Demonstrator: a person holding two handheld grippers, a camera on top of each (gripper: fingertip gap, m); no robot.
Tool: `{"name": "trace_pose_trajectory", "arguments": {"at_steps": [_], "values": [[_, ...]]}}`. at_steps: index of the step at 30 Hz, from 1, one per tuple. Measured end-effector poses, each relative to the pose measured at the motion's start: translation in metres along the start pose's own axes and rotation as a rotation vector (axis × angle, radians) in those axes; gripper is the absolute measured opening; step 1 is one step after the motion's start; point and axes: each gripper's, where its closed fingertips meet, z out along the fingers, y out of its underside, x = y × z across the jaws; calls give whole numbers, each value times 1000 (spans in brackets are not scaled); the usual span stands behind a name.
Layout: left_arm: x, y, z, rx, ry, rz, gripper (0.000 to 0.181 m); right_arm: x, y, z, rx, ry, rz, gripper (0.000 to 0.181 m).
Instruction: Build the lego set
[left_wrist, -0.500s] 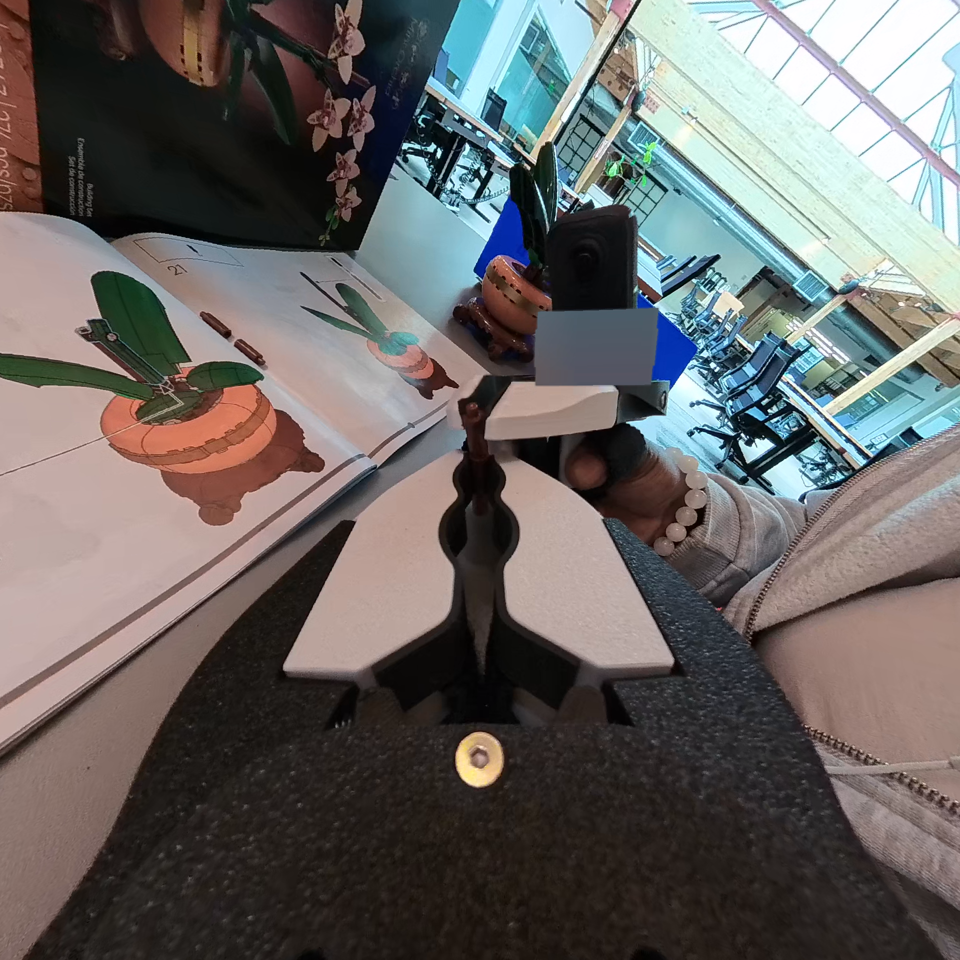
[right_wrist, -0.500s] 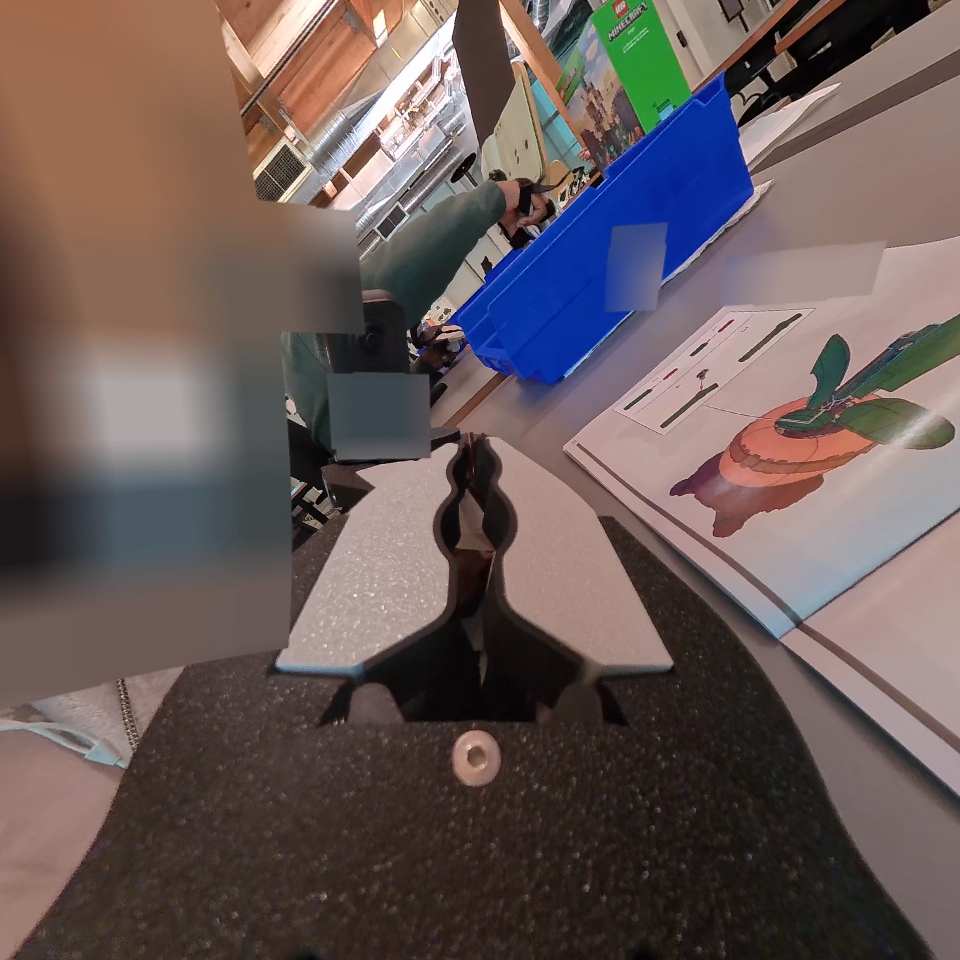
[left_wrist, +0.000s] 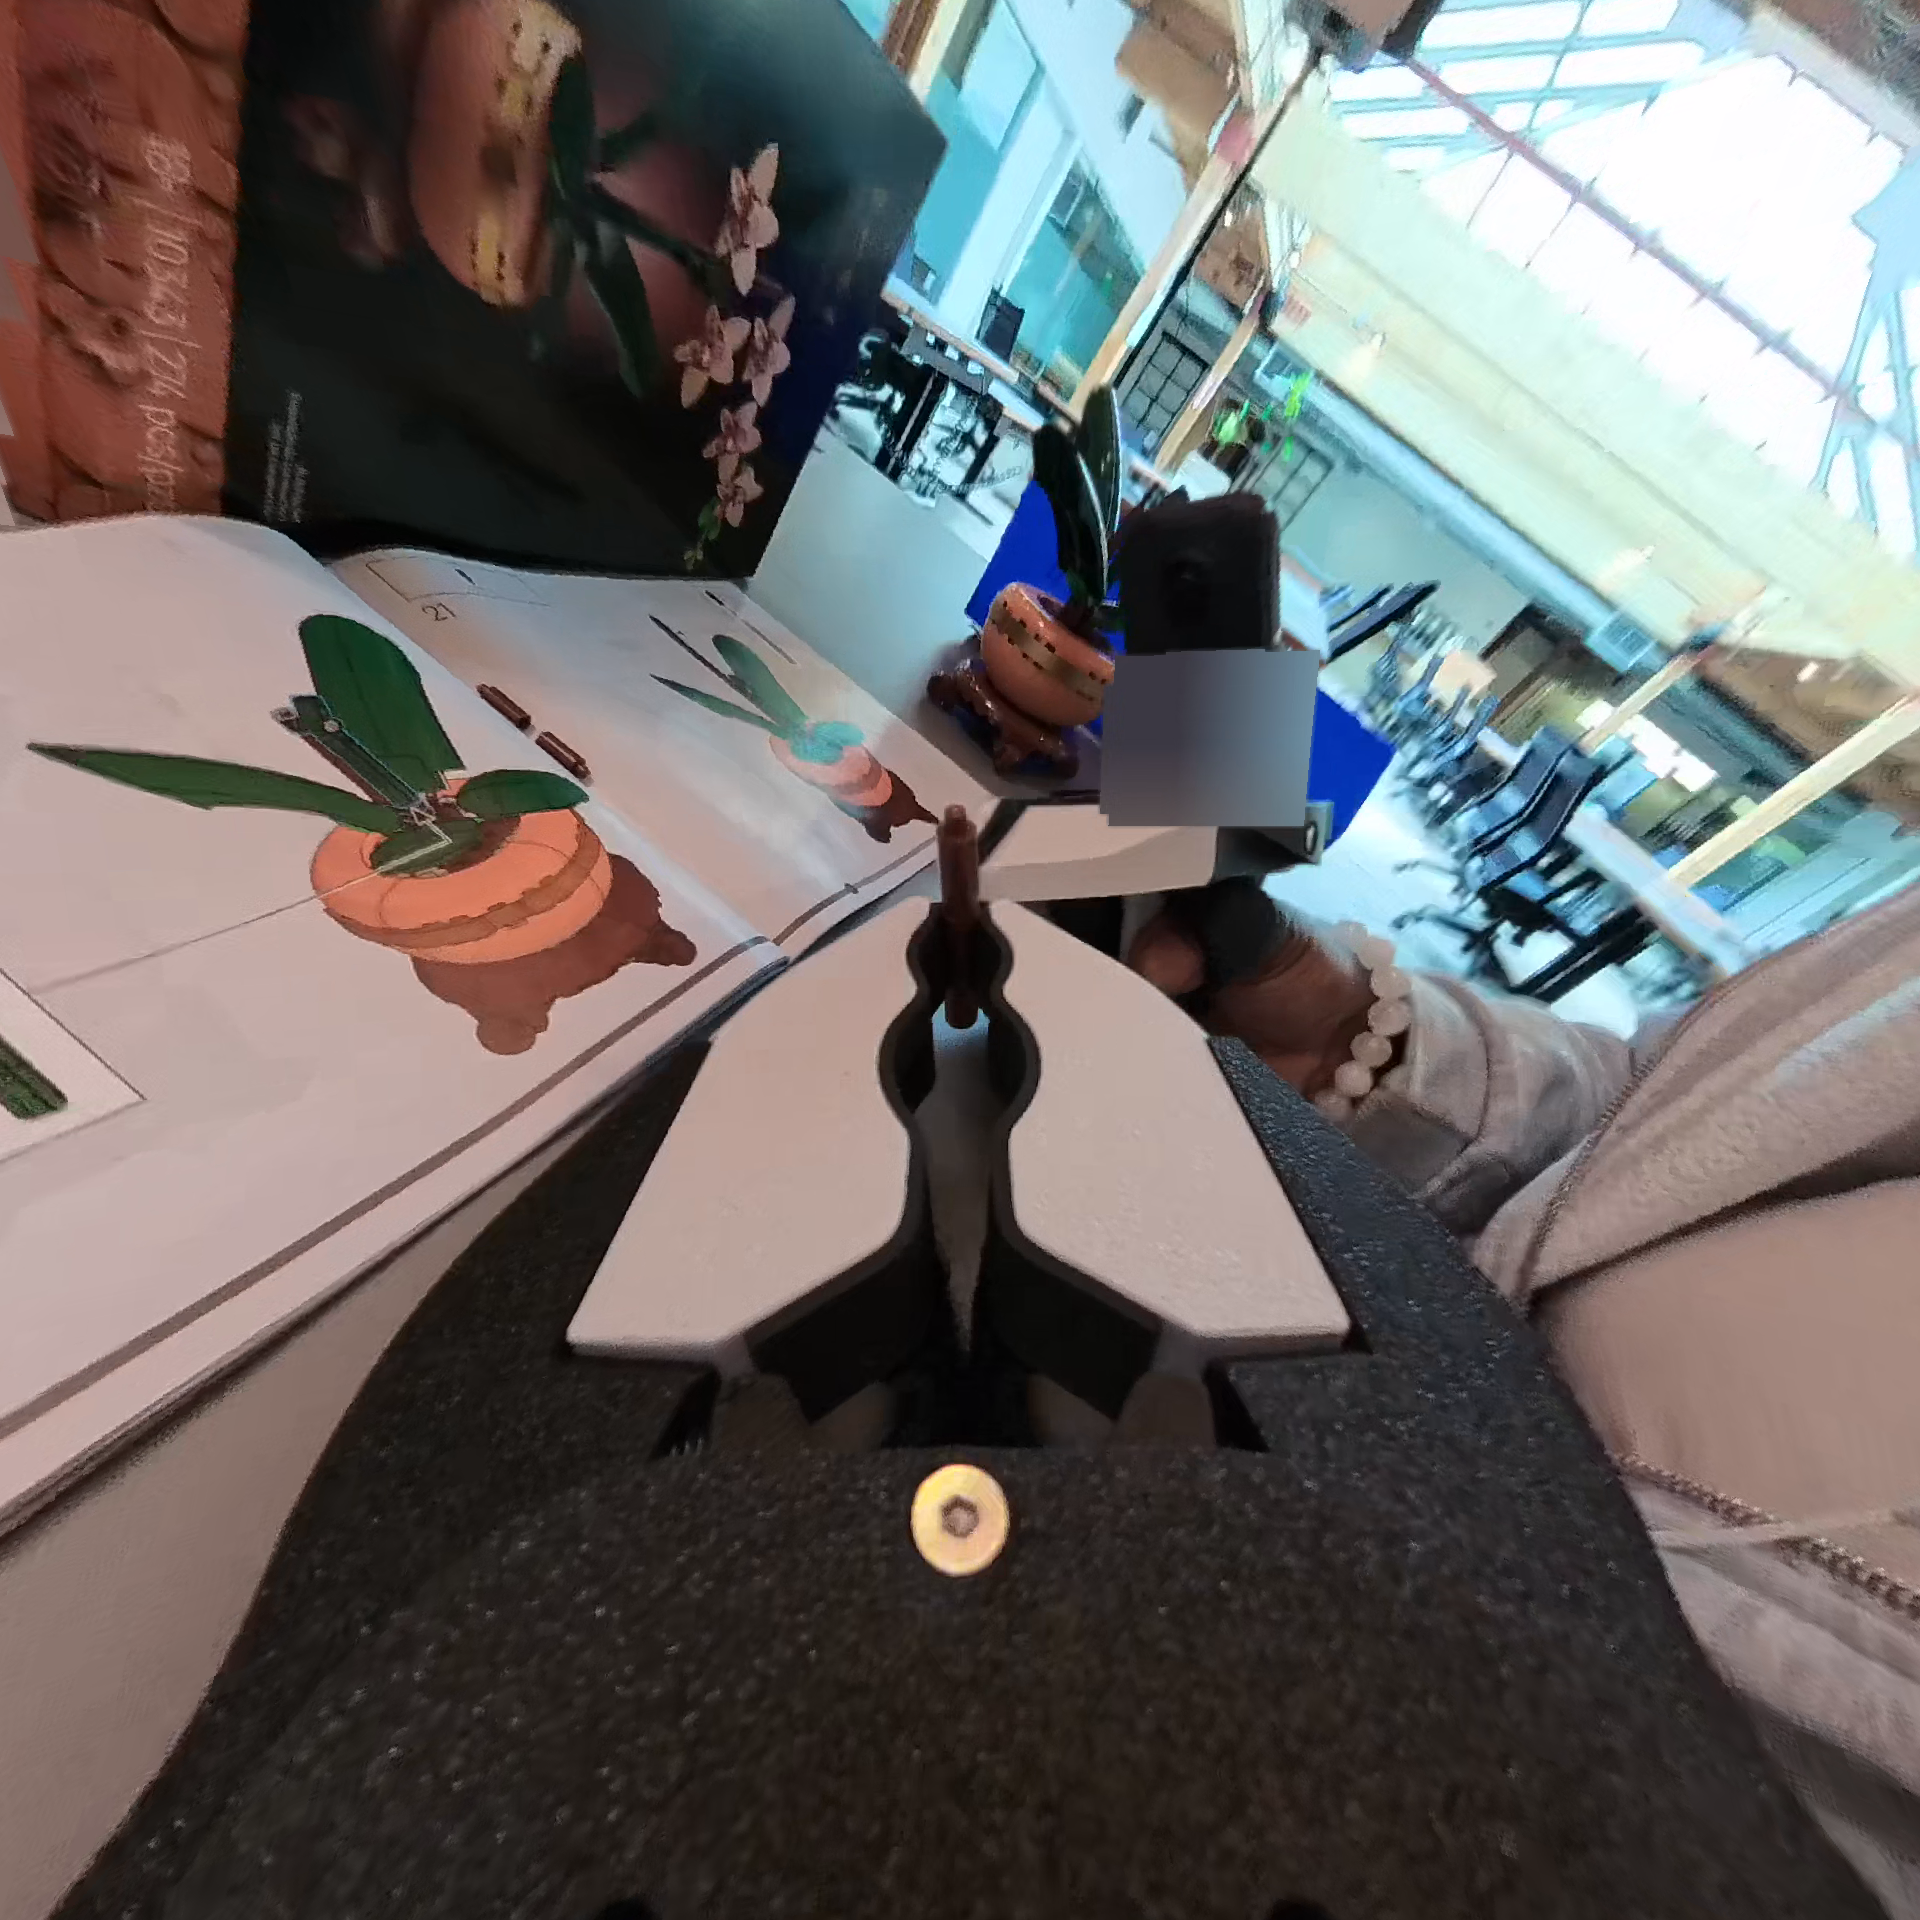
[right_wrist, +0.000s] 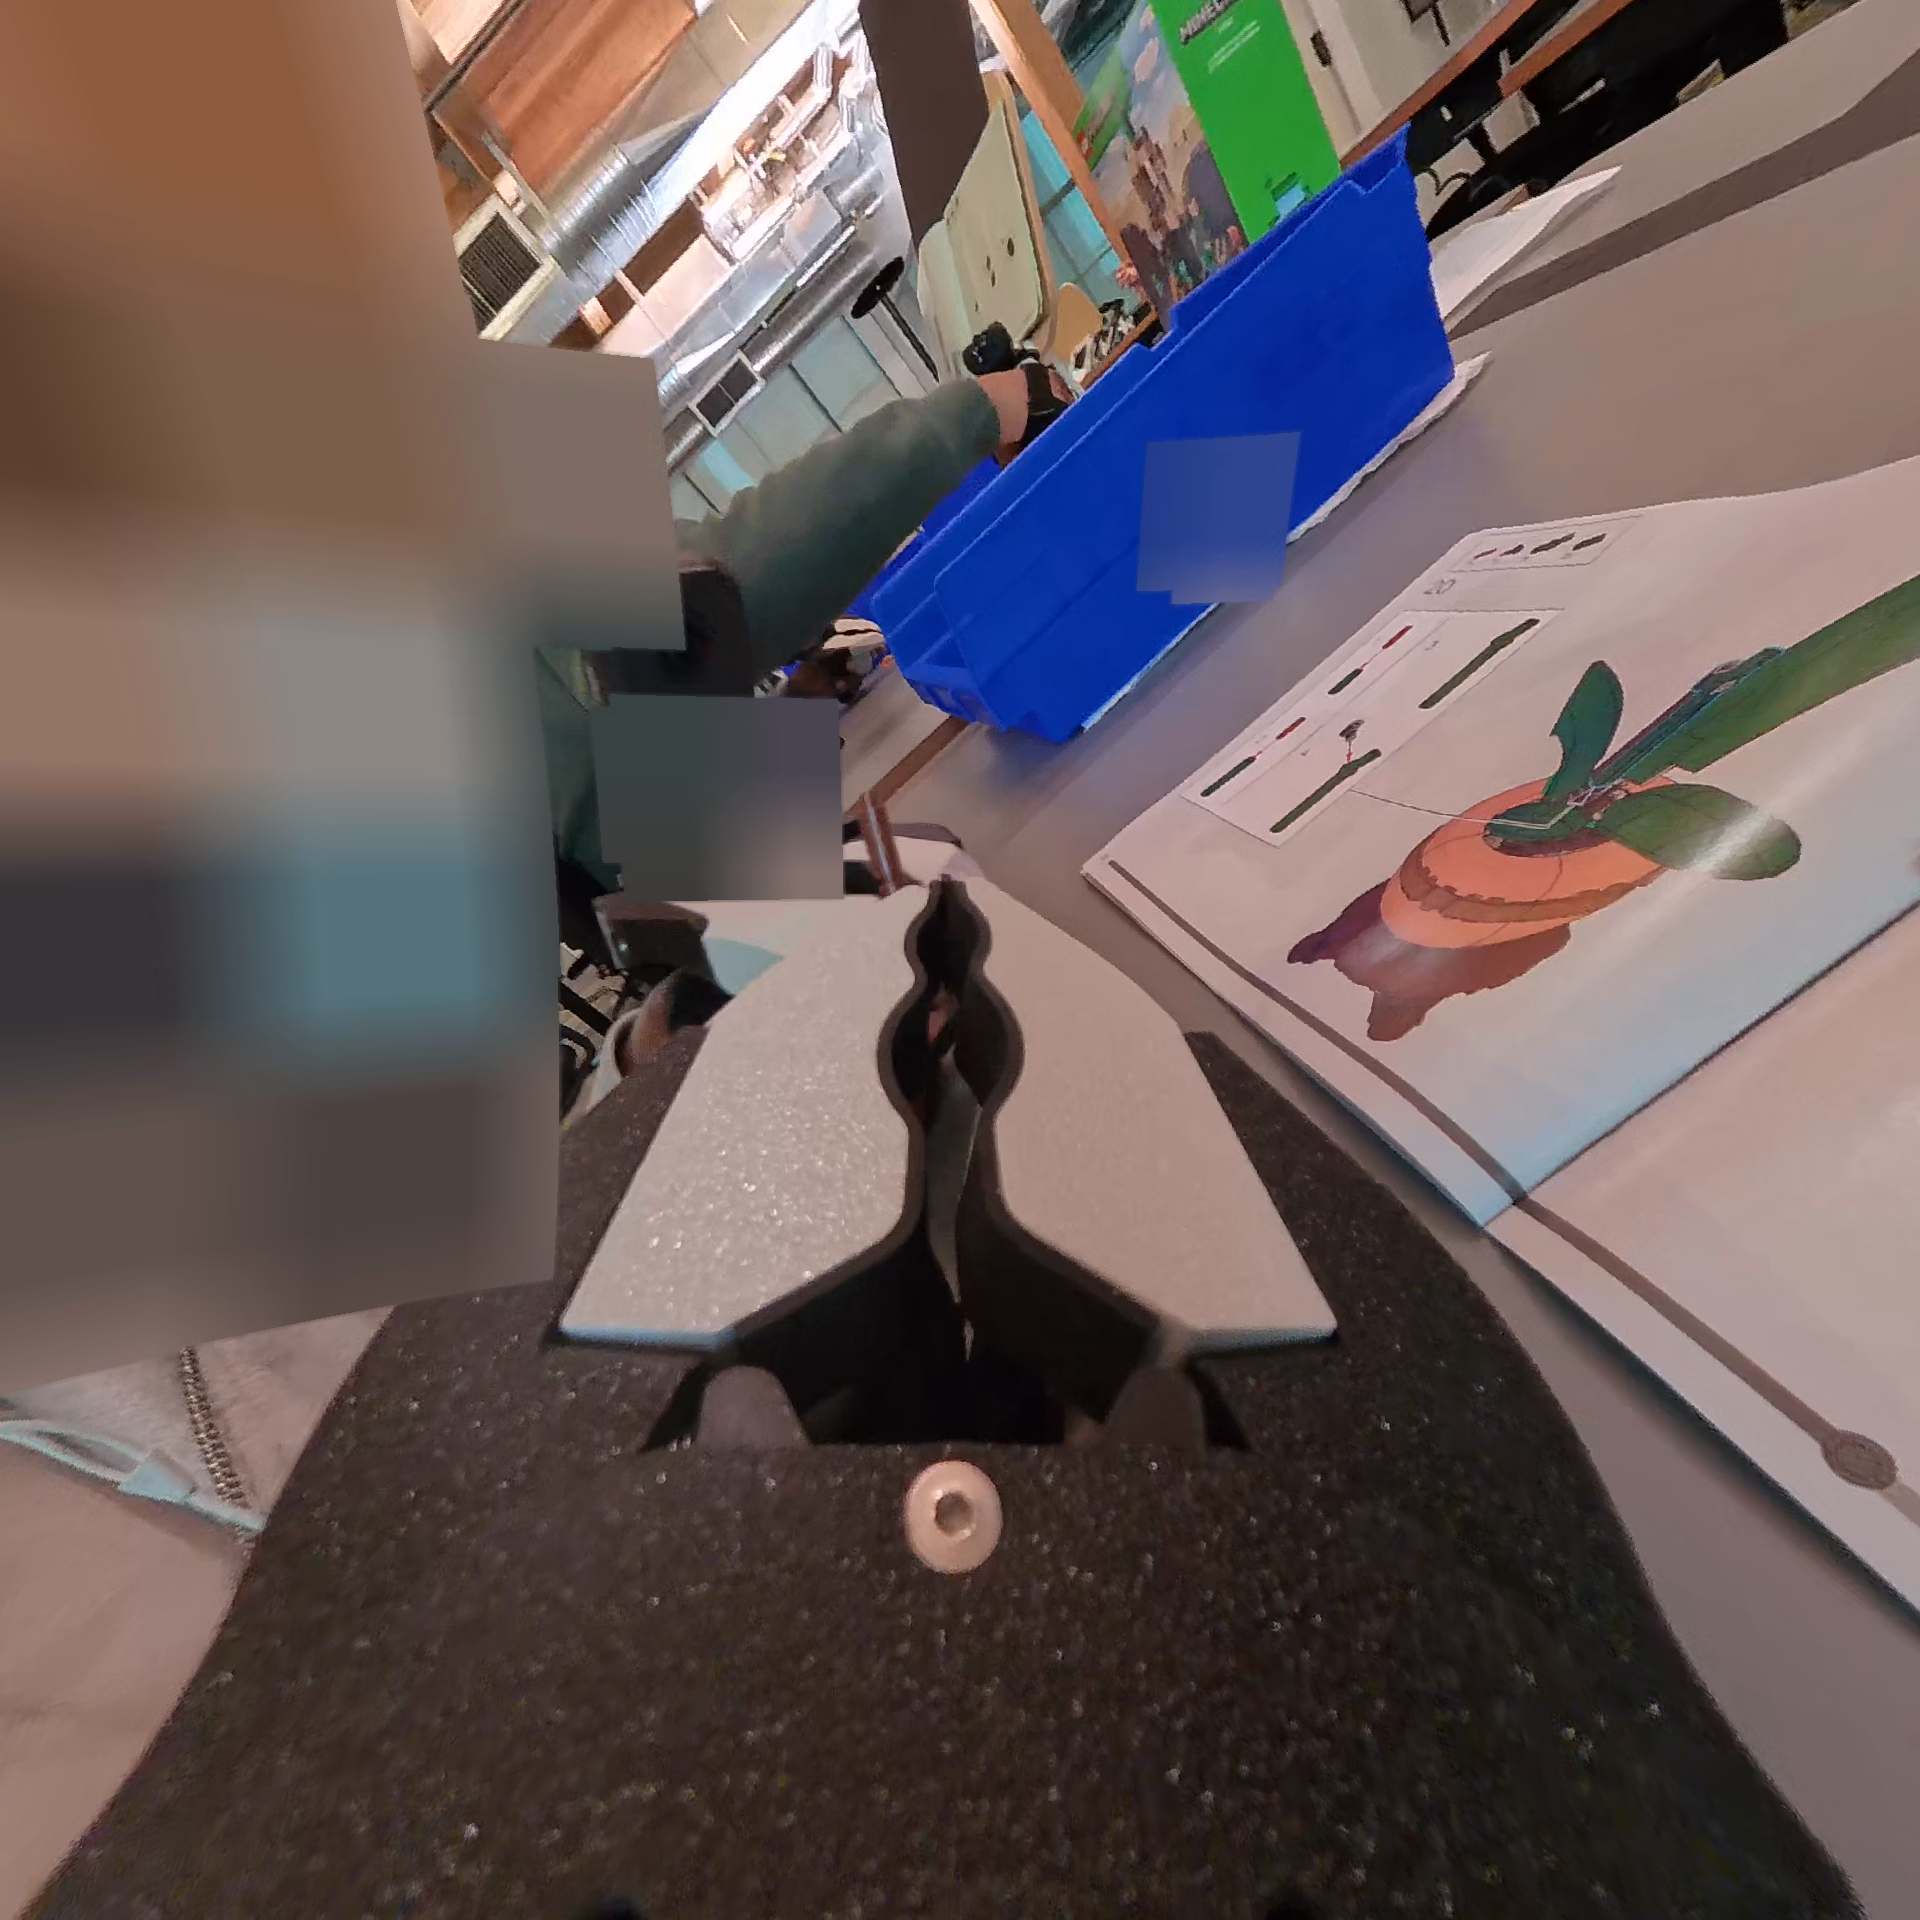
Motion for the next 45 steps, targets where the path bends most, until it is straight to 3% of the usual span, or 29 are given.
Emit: {"name": "trace_pose_trajectory", "arguments": {"at_steps": [5,7,9,12,18,45], "values": [[1,4,3,-36,12,7,4,-11,-14,-8,59,-136,28,16],[2,7,5,-60,14,13,3,-17,-25,-13,64,-185,-61,24],[4,10,7,-85,23,20,3,-21,-23,-10,-38,-215,-210,33],[5,14,9,-115,30,27,4,-23,-12,-1,-171,-256,-309,21],[7,18,11,-146,45,30,4,-15,-5,6,-182,-267,-214,1],[11,24,13,-191,38,72,3,-16,4,1,-164,-212,-179,0]]}}
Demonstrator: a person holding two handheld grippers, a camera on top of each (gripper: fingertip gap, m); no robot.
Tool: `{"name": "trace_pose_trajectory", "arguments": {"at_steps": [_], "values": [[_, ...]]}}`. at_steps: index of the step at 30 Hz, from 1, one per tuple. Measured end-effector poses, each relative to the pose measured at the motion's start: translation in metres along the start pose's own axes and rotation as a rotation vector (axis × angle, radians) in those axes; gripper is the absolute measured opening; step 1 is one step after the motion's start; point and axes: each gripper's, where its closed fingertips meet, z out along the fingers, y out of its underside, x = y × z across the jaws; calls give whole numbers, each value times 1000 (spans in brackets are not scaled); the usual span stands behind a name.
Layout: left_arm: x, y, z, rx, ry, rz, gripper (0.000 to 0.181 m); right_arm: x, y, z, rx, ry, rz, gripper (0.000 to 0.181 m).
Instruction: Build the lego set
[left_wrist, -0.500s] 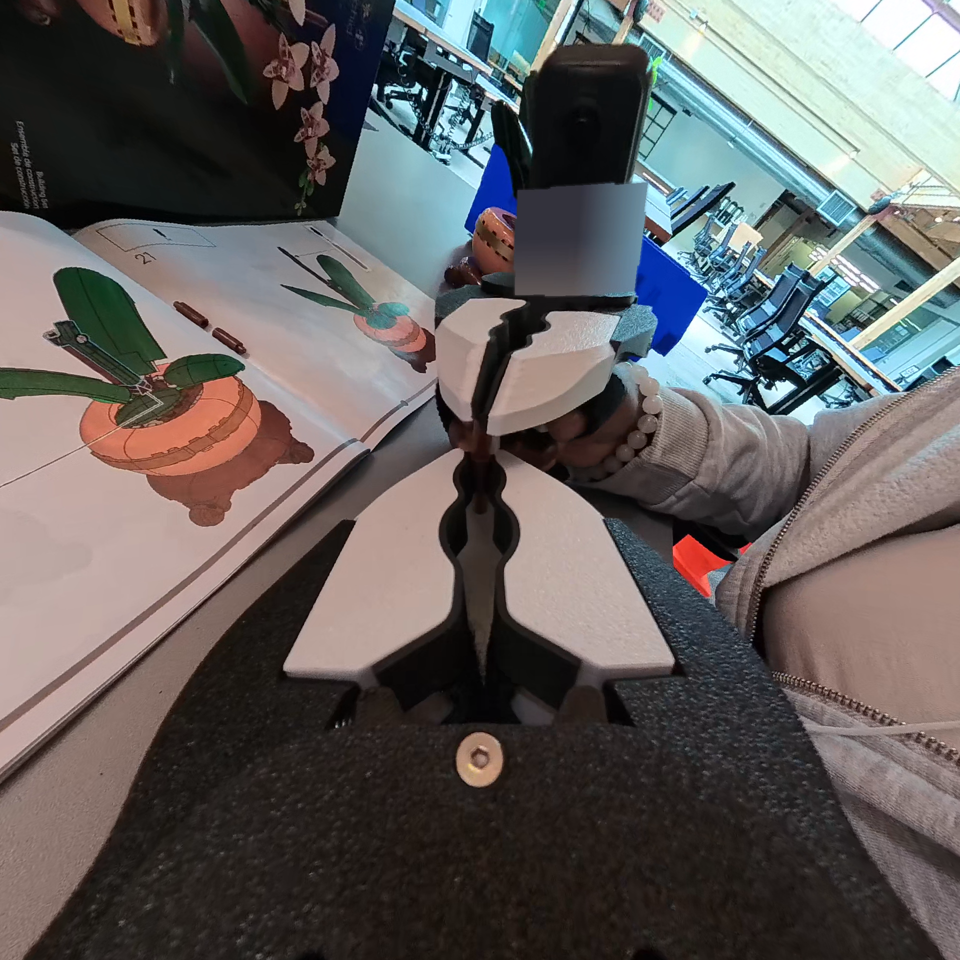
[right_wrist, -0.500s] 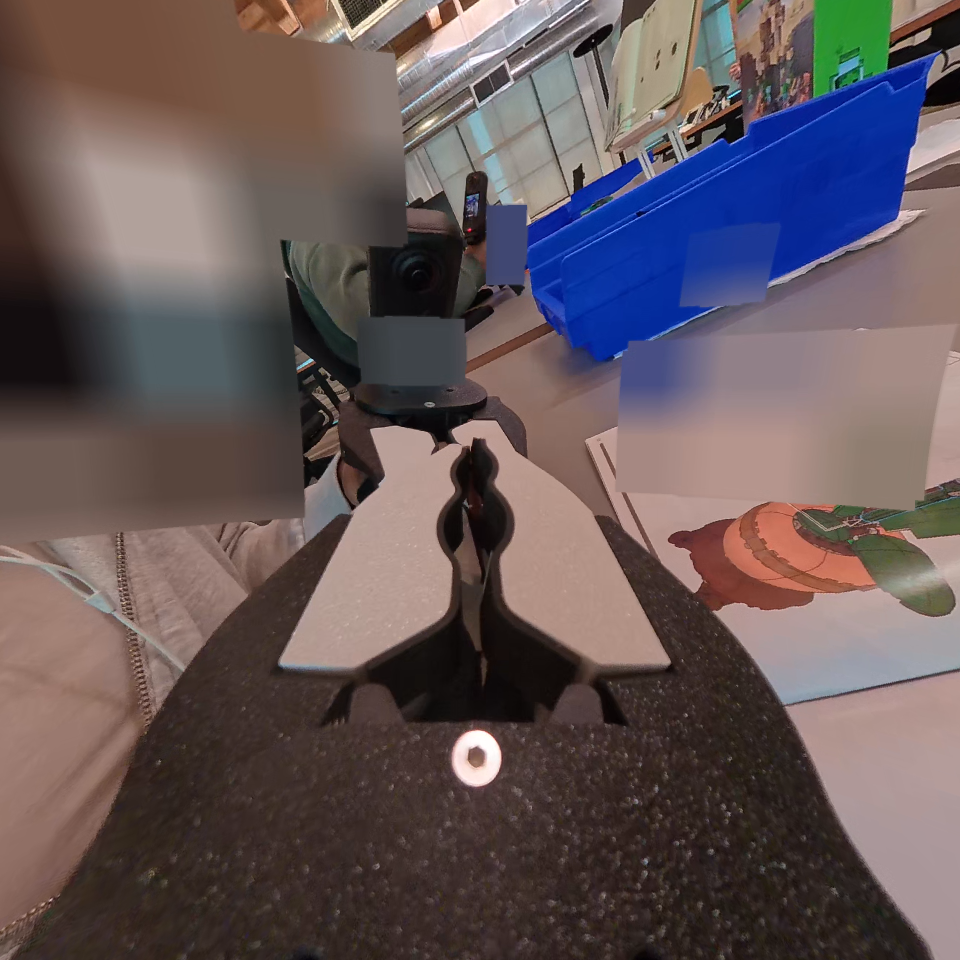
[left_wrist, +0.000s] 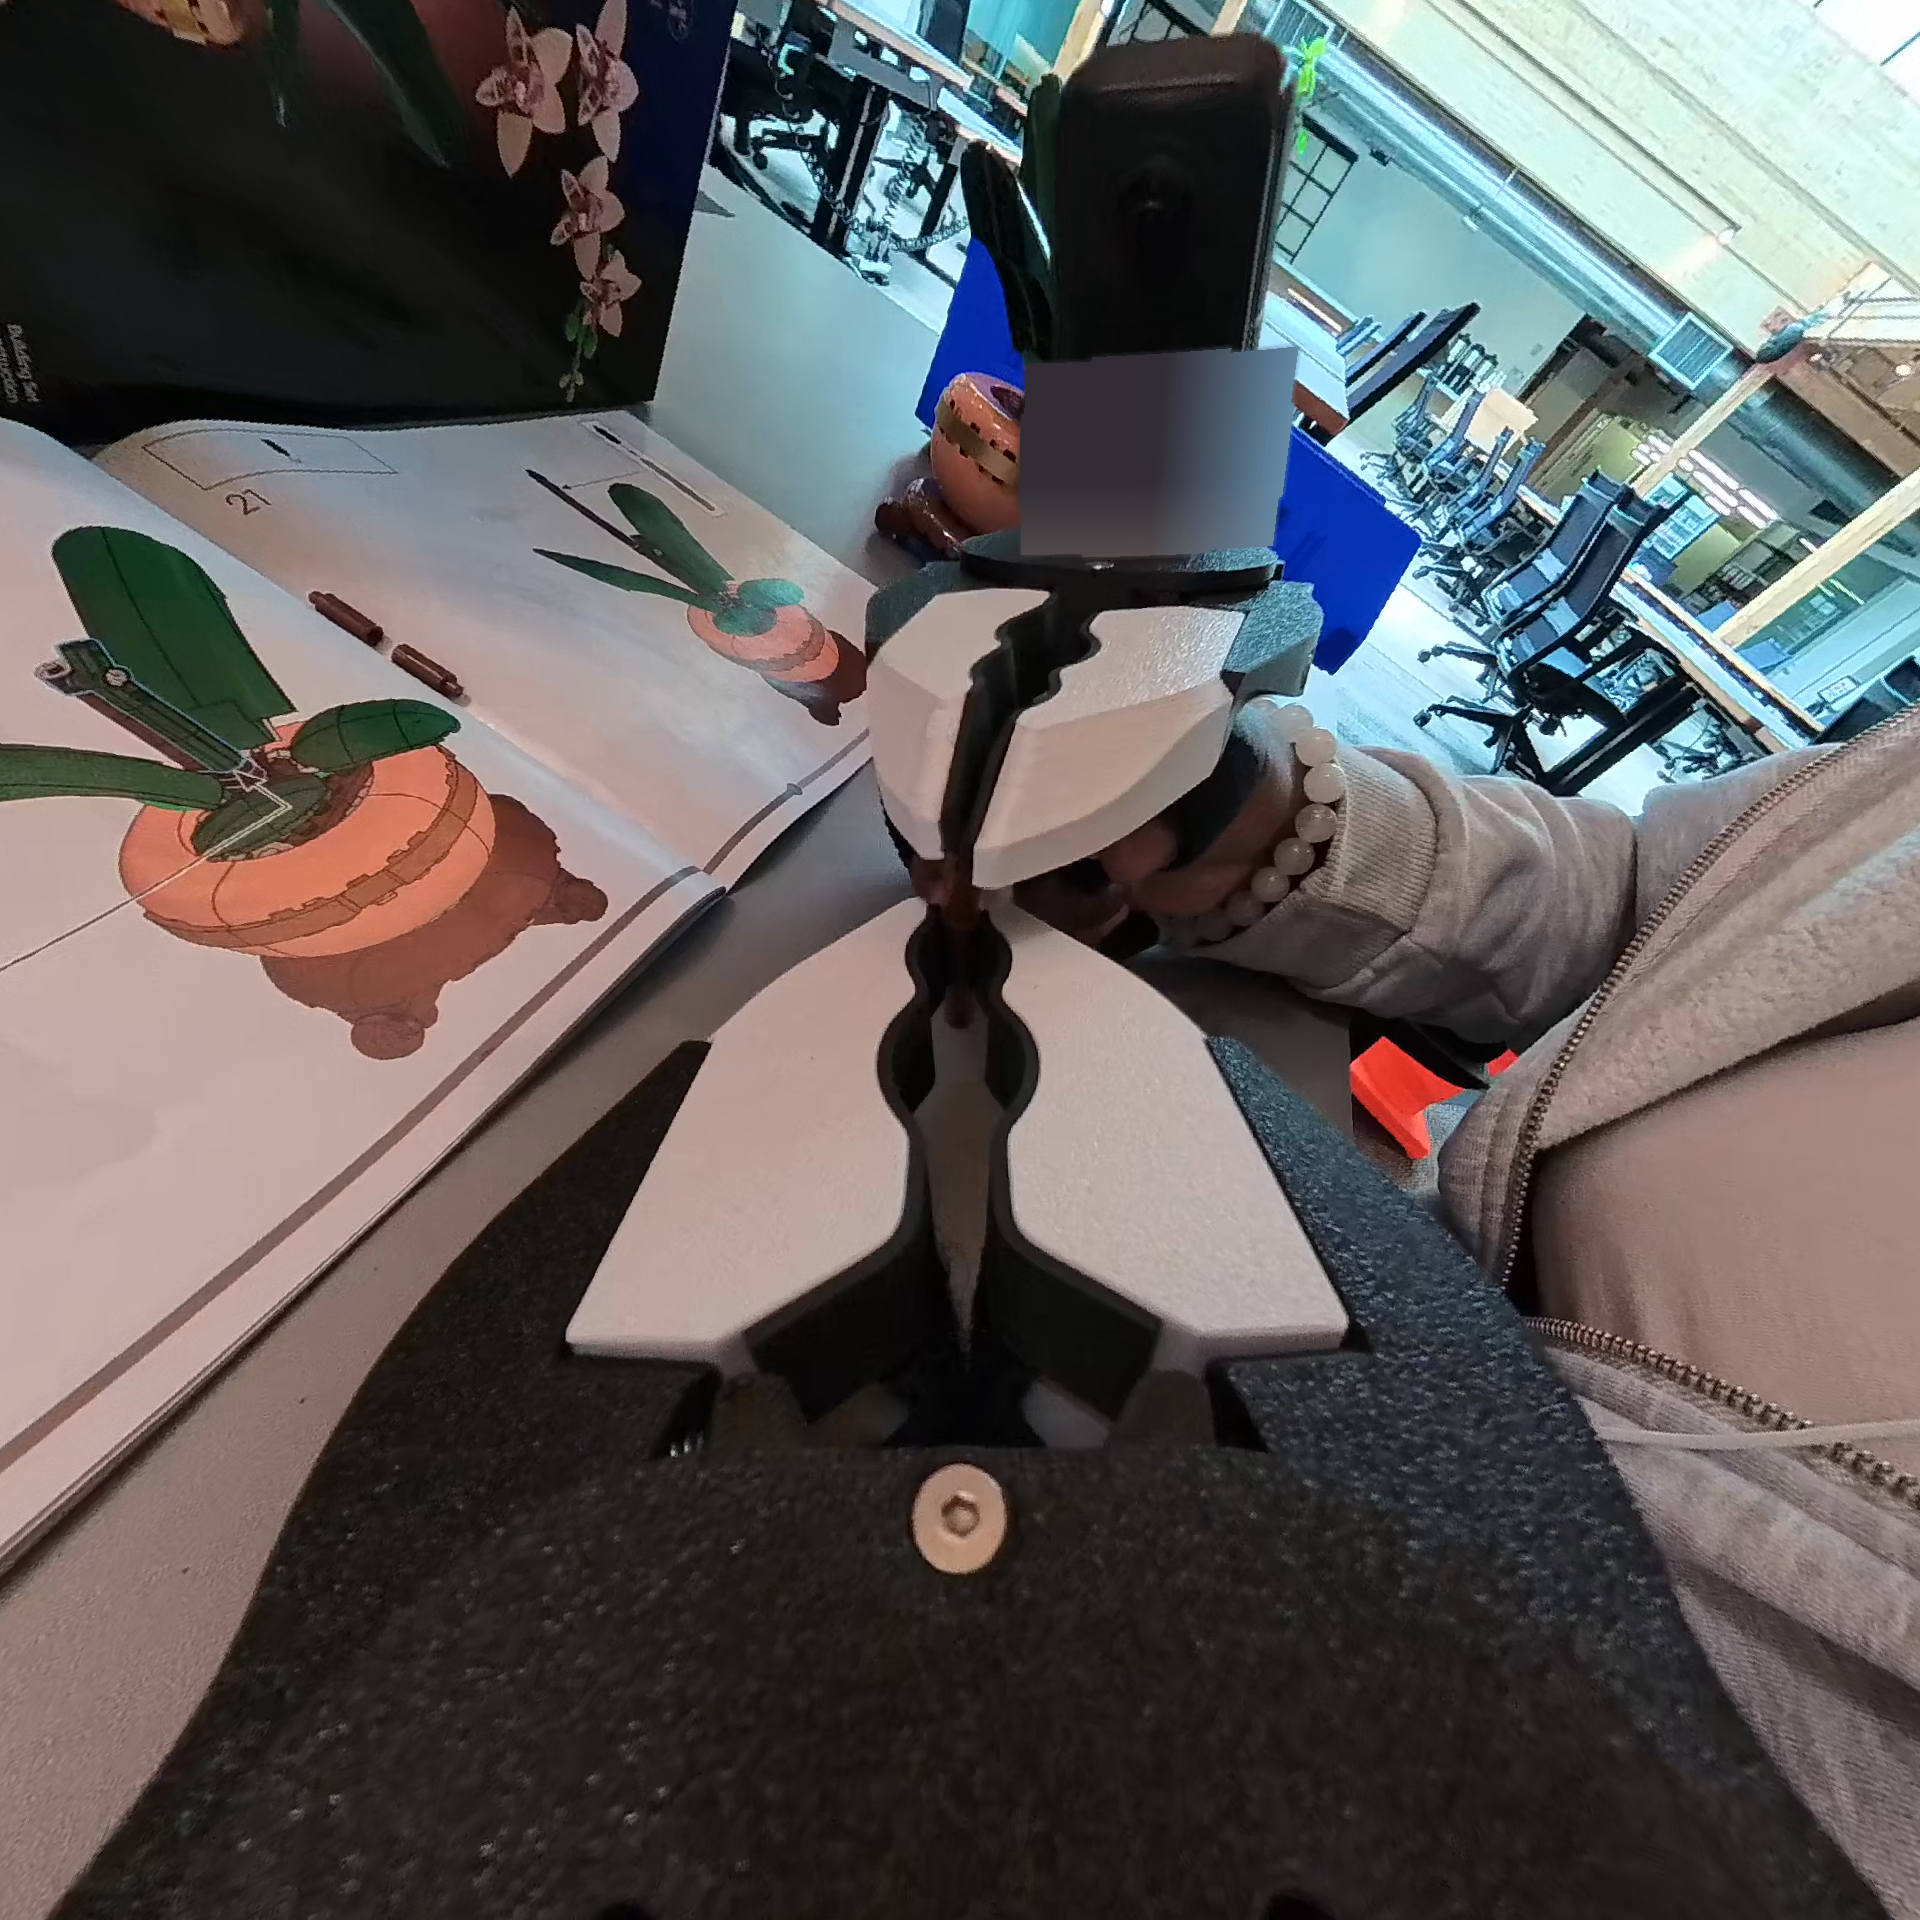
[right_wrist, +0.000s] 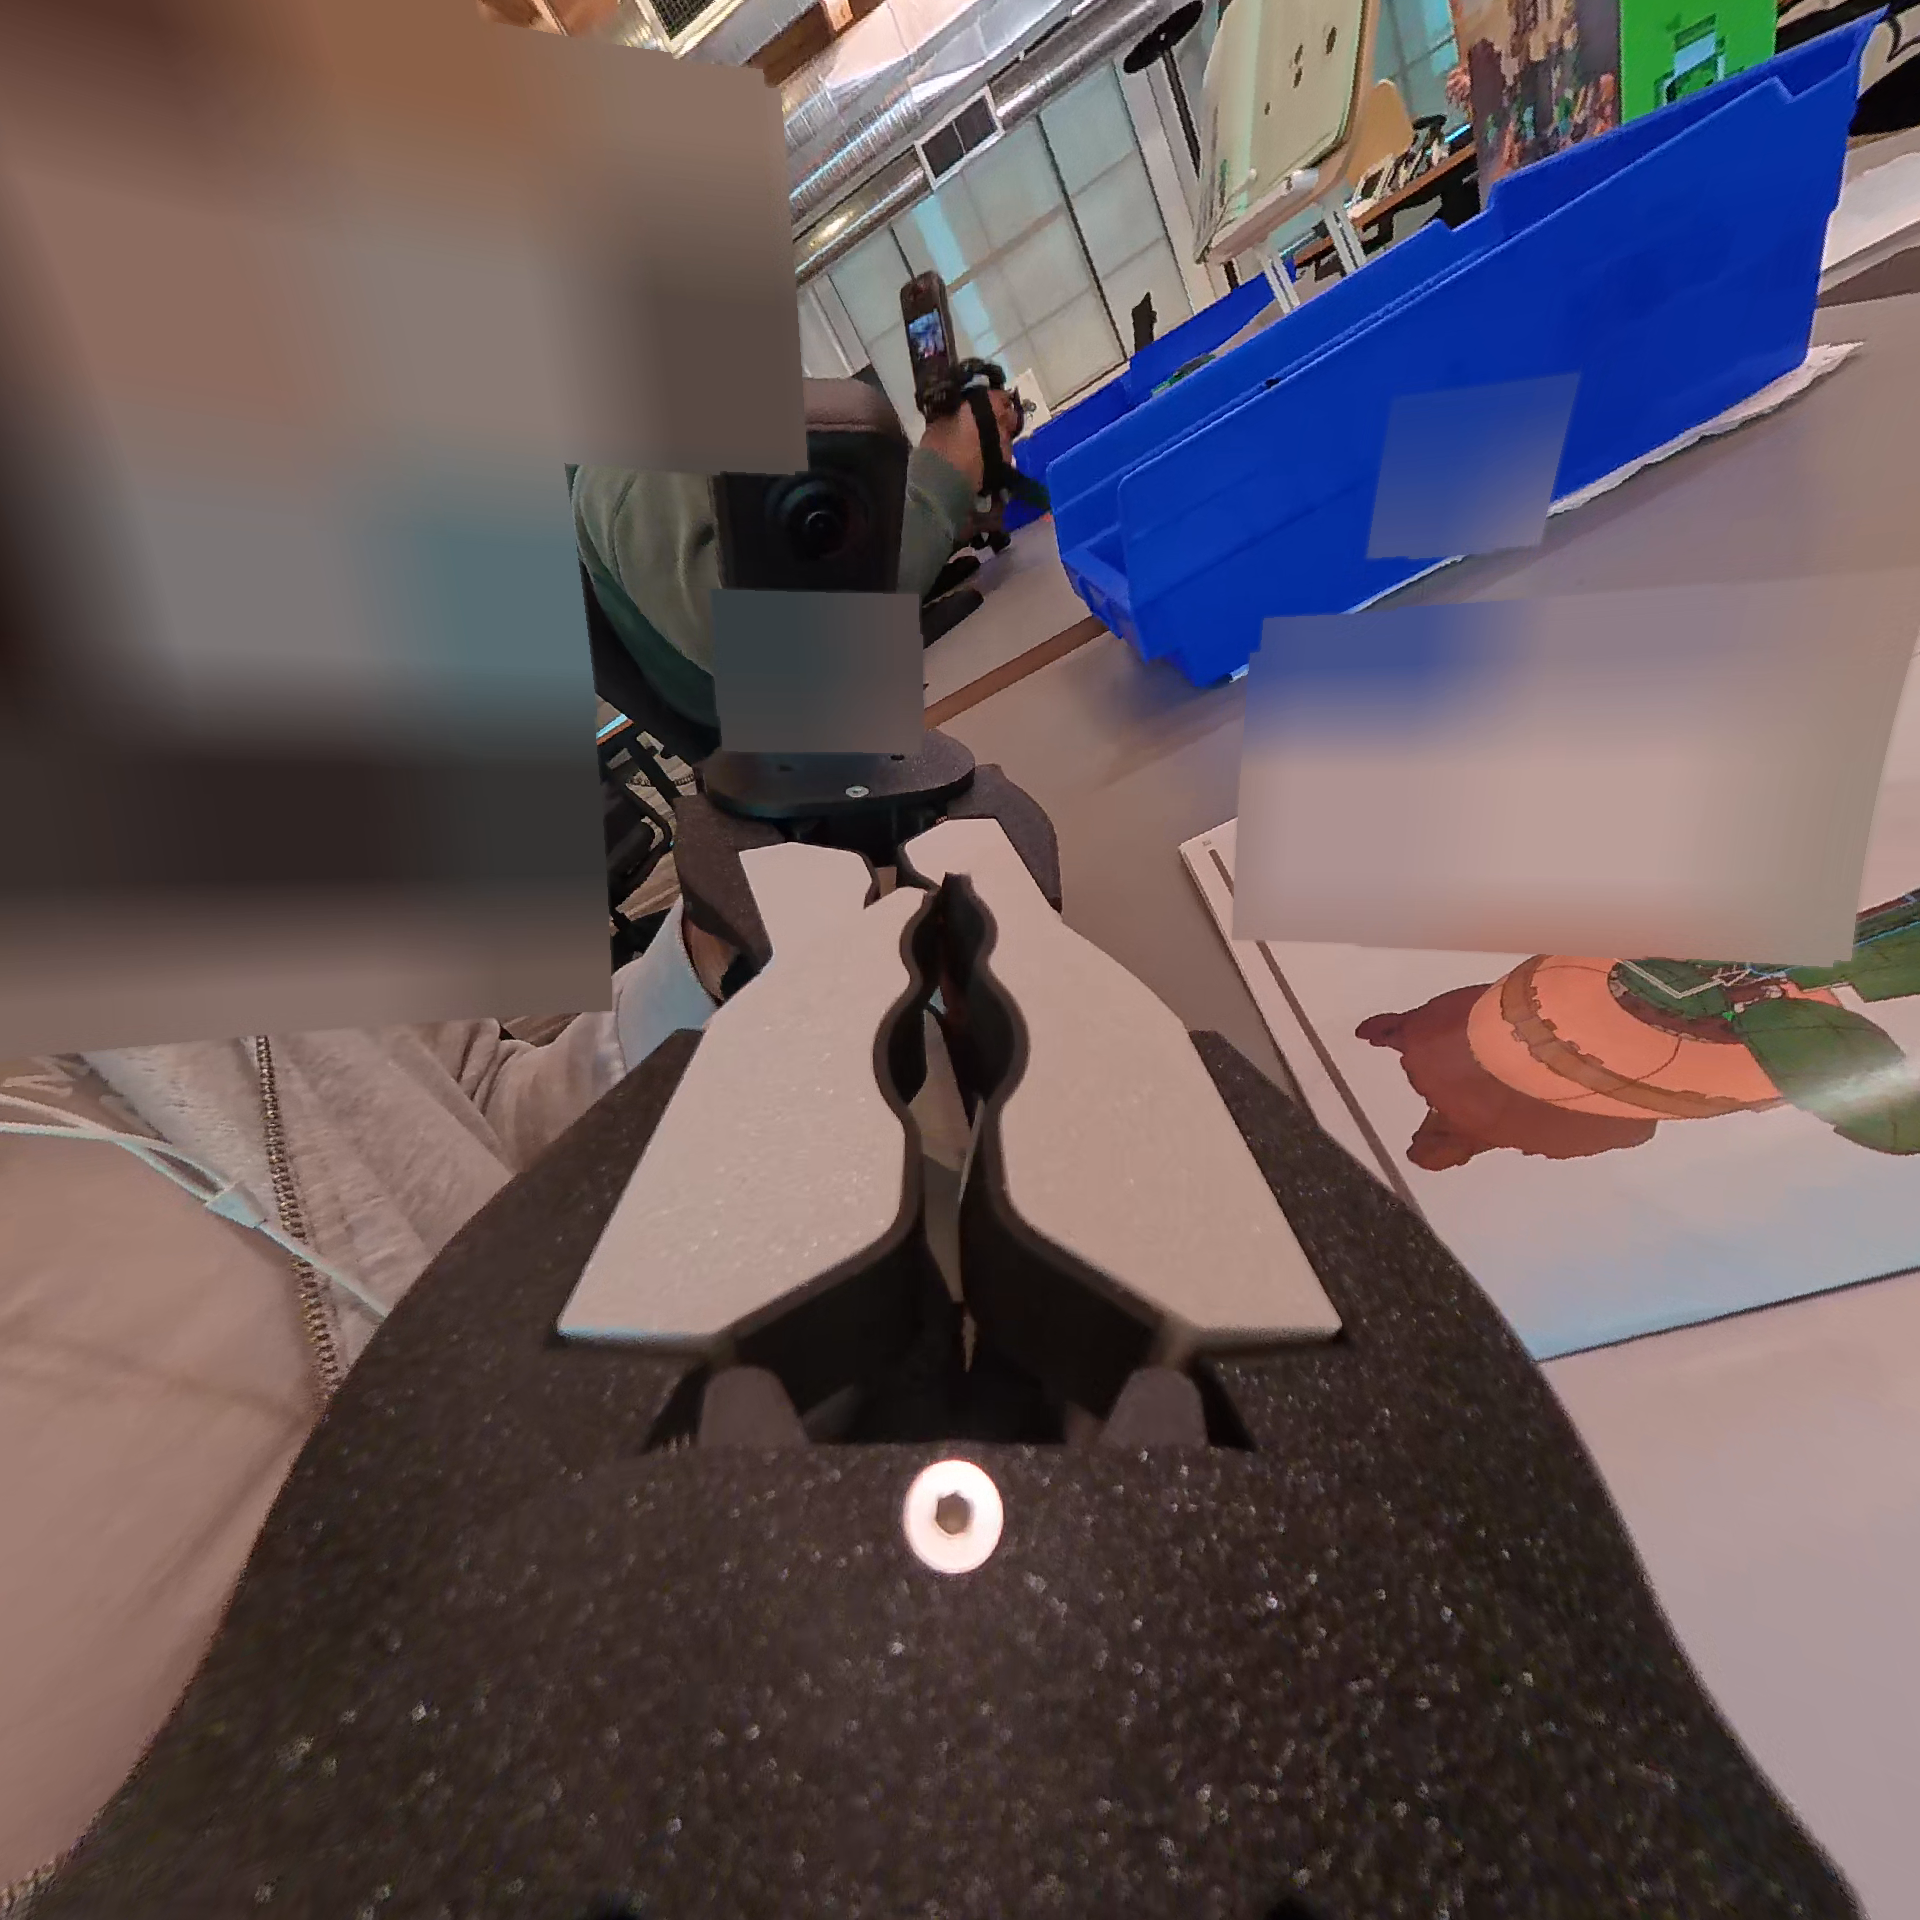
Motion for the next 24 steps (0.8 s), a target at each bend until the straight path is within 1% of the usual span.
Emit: {"name": "trace_pose_trajectory", "arguments": {"at_steps": [20,22,24], "values": [[4,5,3,-37,16,27,2,-4,6,0,-26,-2,25,1],[5,4,3,-33,15,30,3,-5,4,-1,-10,-12,28,1],[6,2,3,-17,33,21,3,-7,0,-2,38,-46,73,0]]}}
